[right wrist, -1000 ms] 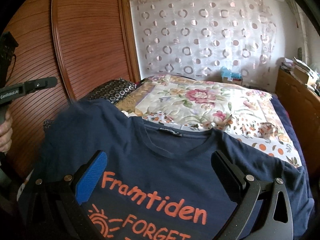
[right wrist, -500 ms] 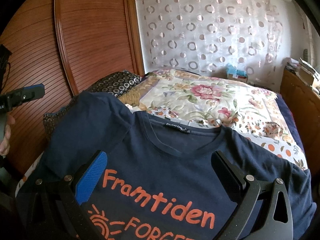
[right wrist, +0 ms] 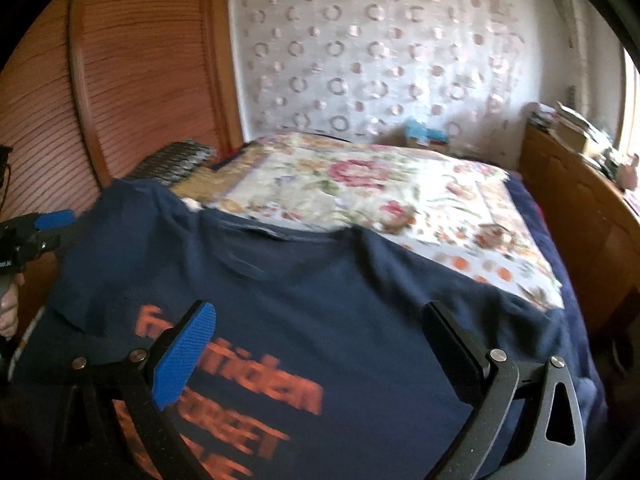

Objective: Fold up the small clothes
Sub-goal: 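Fold the lifted side over toward the shirt's center and open the left tool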

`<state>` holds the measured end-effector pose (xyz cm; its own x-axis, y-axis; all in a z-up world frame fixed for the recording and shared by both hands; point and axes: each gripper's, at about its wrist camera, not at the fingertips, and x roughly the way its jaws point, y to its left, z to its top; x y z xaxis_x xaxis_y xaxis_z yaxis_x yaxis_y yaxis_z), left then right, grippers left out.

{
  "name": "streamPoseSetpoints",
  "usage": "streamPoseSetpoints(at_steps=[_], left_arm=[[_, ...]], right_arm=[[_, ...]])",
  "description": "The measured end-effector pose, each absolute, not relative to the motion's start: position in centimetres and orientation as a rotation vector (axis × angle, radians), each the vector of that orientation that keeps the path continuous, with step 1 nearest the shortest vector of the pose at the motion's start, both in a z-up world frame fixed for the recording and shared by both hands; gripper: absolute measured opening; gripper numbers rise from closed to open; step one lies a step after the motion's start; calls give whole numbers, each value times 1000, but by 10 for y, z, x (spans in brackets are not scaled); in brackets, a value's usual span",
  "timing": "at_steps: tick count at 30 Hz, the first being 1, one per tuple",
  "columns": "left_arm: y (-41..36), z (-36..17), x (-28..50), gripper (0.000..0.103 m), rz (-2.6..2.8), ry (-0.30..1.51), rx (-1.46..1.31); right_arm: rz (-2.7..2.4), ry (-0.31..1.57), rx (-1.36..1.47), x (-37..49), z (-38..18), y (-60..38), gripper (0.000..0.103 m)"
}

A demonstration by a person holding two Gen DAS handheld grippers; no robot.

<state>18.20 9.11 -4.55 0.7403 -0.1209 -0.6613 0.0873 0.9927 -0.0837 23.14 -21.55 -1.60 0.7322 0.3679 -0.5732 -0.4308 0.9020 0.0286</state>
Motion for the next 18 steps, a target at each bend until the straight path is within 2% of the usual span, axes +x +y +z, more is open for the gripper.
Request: streamPoseSetpoints(at_steps=[8,18], left_arm=[[55,-81,196,78,-164,814,-10],[34,-107,205,78,-181,889,40]], right_arm=[[216,676,-58,223,-34,-312,93],[83,775,-7,204,-50,-372,84]])
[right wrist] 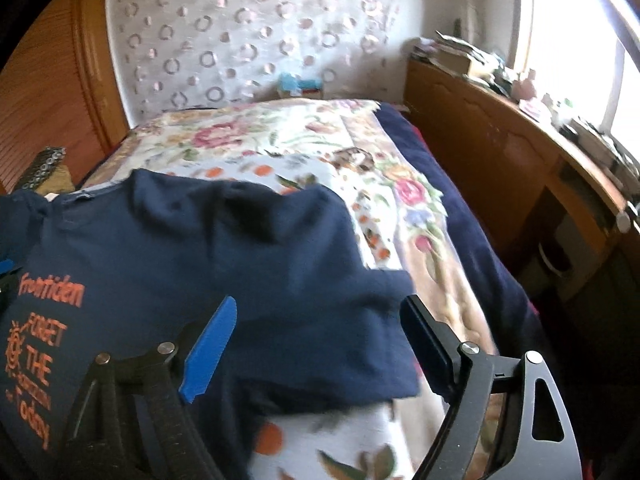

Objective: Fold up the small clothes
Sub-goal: 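Fold the lifted side over toward the shirt's center and open the left tool, then grasp the opposite side edge with the right tool and fold it toward the center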

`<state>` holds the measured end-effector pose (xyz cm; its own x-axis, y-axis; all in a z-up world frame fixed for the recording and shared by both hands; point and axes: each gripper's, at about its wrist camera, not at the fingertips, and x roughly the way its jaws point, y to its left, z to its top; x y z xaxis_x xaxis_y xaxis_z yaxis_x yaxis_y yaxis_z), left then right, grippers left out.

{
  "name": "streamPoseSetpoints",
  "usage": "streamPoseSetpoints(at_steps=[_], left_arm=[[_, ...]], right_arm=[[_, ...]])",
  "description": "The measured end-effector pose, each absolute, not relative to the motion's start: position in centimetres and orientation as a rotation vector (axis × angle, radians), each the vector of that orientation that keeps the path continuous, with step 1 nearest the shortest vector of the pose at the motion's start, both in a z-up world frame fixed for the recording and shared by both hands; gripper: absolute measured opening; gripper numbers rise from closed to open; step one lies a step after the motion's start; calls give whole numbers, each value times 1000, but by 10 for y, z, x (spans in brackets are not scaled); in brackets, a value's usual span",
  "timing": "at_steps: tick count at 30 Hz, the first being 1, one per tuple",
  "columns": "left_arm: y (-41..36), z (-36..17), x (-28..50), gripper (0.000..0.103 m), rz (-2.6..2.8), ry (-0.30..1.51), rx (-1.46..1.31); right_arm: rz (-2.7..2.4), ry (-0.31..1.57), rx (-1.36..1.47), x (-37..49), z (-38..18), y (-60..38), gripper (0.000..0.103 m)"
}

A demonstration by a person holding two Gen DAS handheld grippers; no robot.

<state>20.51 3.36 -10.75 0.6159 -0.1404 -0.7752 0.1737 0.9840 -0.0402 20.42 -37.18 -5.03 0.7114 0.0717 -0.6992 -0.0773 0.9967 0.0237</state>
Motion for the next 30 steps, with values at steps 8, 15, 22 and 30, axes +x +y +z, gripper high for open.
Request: streamPoseSetpoints(at_steps=[8,15,22,30], left_arm=[[27,-113,209,79,-166,910,81],[22,-115,213,88,-177,922,100],[19,-116,215,94,-182,928,108],[18,-117,215,96,-183,929,109]], right_arm=[[89,843,53,221,-35,-371,79],[96,885,88,231,-34,-386,76],[114,897,131,223,-30,-392,66],[127,893,99,217,-27,-386,38]])
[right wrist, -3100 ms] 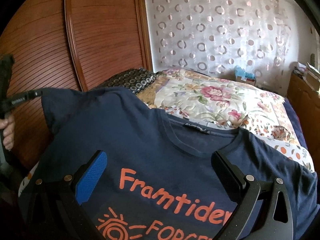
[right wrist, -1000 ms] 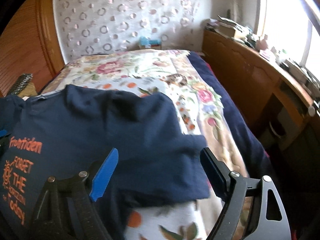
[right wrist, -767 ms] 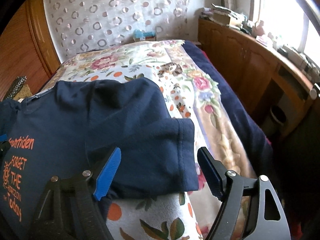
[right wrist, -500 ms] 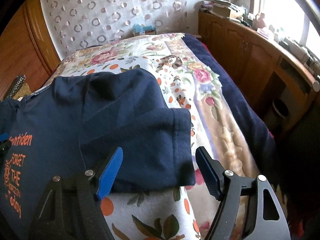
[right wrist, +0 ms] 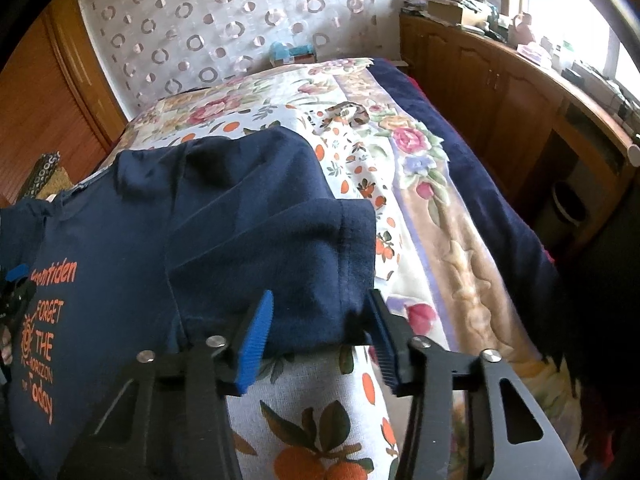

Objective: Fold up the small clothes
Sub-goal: 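Grasp the opposite side edge with the right tool and fold it toward the center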

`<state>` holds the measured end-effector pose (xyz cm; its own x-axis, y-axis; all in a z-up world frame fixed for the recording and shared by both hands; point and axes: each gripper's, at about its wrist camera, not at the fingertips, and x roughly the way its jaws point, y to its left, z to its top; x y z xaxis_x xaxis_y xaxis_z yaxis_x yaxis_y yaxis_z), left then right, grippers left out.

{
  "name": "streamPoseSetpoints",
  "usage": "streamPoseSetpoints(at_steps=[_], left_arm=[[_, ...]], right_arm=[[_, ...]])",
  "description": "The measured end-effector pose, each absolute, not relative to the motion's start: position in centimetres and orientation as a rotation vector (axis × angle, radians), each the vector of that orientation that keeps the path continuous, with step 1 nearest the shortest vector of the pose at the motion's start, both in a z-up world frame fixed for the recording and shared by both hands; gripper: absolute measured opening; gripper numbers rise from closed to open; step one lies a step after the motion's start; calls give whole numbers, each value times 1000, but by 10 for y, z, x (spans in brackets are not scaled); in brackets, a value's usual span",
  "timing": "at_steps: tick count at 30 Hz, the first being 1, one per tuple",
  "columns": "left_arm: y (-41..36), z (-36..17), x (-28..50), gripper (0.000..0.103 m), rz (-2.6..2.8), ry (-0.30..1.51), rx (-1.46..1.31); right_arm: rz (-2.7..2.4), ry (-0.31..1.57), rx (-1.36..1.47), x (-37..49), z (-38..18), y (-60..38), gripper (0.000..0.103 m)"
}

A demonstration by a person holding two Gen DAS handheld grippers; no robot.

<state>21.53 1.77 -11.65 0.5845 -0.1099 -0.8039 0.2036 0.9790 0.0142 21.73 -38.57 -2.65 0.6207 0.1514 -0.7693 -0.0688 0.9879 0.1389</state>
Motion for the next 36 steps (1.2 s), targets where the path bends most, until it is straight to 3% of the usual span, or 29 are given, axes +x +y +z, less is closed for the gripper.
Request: streamPoseSetpoints(at_steps=[3,7,28,36], left_arm=[[17,-117,216,97,-188,932,112],[16,-117,216,97,-187,931,112],[16,-117,216,98,-186,931,111],[16,-117,216,97,-184,929,114]], right_arm=[[114,884,45,218,-26,-379,28],[102,868,-6,218,-26,-373,5],[339,673,9,197,6,-320,2],[519,788,-52,190,-43,-255,2]])
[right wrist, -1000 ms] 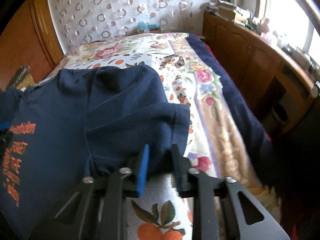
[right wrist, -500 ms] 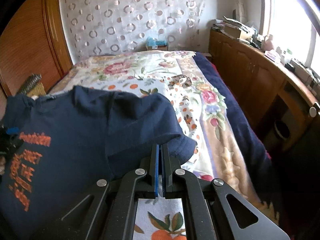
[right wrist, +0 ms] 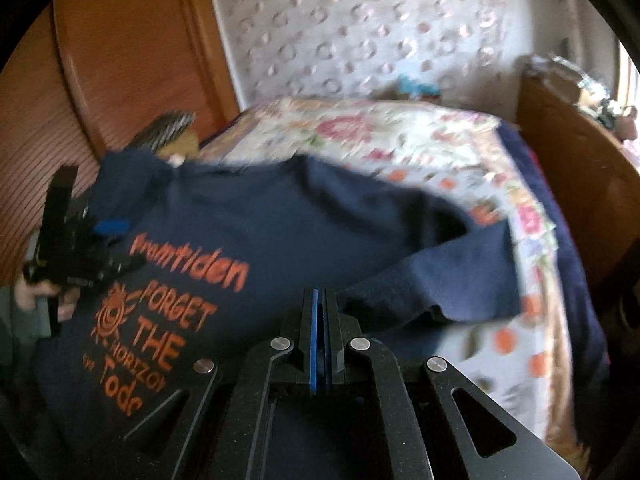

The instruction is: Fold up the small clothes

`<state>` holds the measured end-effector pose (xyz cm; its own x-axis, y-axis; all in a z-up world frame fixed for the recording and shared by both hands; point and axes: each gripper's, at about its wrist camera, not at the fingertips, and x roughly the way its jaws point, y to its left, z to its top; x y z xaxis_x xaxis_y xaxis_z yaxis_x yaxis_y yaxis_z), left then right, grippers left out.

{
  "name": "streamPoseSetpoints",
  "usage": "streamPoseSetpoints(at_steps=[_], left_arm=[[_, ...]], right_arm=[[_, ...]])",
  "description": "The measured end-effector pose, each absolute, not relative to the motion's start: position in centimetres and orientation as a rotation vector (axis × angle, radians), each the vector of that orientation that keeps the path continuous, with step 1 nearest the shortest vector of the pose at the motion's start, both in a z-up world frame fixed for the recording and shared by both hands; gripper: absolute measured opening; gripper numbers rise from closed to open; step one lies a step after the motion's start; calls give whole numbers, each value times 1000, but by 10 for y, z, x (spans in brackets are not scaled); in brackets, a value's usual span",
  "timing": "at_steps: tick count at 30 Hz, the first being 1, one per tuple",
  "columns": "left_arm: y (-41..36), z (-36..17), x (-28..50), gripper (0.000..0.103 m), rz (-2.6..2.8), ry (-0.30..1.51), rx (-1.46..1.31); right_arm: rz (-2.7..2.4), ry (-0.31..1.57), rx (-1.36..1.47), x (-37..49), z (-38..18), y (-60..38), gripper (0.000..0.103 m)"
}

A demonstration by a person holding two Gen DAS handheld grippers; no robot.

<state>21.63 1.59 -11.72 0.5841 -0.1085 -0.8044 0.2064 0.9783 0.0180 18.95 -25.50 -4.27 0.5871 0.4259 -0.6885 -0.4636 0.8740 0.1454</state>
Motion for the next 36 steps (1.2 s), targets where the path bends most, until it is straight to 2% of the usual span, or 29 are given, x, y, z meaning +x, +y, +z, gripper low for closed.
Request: streamPoseSetpoints(at_steps=[5,10,12,14,15,16,31,33,36], left_arm=[[18,-109,212,97,-168,899,95],[16,-88,203,97,-181,842,70],[13,-82,199,97,-189,825,67],[10,-77,196,97,-195,809,67],[9,-74,194,97,-199,802,65],[8,-72,192,97,-202,795,62],[2,-70,184,97,-217,790,52],[2,-70,184,97,-215,792,50],[3,-71,181,97,-210,796,46]], right_arm=[[499,840,-51,193,-73,-248,2],[457,799,-65,188,-58,-246,3],[424,768,-63,184,-48,-252,11],[374,745,-63,185,-39,-260,30],[350,738,-59,186,-37,-266,46],[328,727,-49,188,-36,-273,53],[144,817,95,237,-75,-307,53],[148,825,93,243,-79,-304,49],[199,826,79,251,-75,-302,15]])
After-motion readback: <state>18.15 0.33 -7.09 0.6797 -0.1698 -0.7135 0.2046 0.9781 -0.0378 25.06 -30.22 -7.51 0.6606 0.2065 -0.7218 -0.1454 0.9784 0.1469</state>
